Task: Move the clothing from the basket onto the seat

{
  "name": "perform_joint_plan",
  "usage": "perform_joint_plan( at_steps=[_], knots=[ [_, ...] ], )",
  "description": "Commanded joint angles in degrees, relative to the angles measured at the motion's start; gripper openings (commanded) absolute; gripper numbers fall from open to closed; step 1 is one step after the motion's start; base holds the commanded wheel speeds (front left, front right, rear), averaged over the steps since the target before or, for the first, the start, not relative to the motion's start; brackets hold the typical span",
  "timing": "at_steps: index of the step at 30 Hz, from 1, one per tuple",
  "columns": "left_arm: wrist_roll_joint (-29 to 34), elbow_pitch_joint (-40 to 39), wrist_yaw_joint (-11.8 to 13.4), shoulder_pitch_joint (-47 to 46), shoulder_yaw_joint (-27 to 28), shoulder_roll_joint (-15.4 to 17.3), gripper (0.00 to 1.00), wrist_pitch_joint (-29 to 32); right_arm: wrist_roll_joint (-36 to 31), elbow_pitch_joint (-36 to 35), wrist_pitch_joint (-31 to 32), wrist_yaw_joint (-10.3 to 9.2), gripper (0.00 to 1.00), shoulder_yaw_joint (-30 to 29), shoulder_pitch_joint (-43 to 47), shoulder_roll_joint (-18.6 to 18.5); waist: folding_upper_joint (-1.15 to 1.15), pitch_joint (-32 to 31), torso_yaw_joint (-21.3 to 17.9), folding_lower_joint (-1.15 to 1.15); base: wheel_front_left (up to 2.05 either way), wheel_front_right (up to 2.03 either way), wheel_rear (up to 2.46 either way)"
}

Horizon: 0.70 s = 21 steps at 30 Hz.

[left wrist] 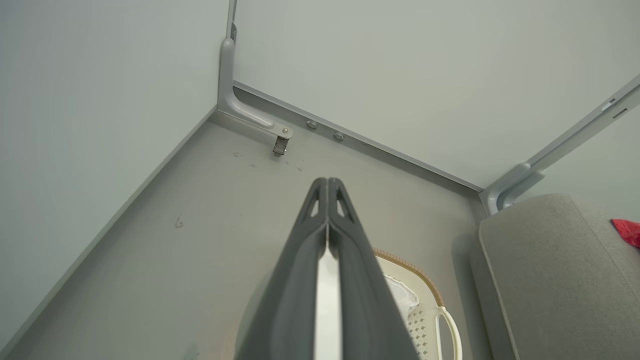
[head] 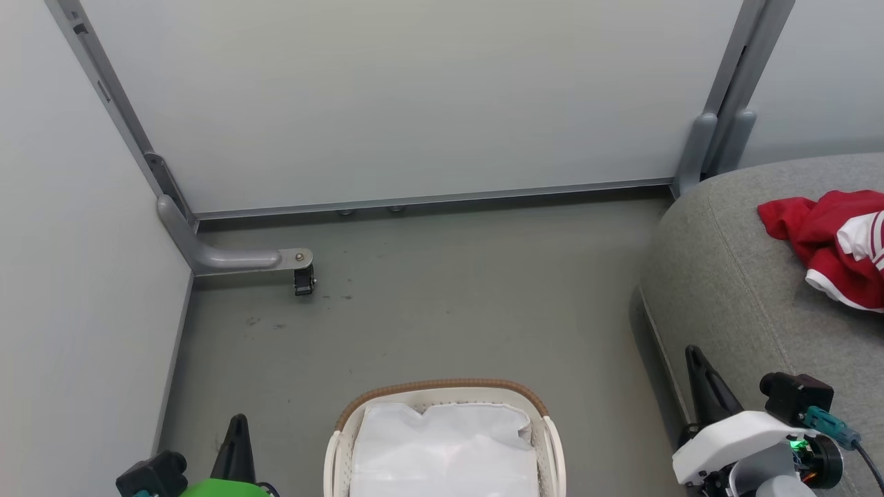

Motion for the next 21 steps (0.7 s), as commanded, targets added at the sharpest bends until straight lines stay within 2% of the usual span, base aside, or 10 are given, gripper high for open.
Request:
perform_joint_plan(
  at_steps=[1,21],
  knots=[
    [-1.9,-1.1,-0.5,-1.8,0.8,-0.1,0.0,0.4,2.5,-1.3,0.4,-0.01,0.0,-0.3,-1.1,-0.3,0.0,0.0,0.0,0.0,0.0,0.0,0.0],
    [-15.9,-2.0,-3.1,-4.0,5.4,-1.3,0.0,4.9,21.1,-3.1,4.9,-0.02,0.0,-1.6,-1.3,-0.4,0.0,0.4,-0.2,0.0,0.0,0.0,0.0]
  ],
)
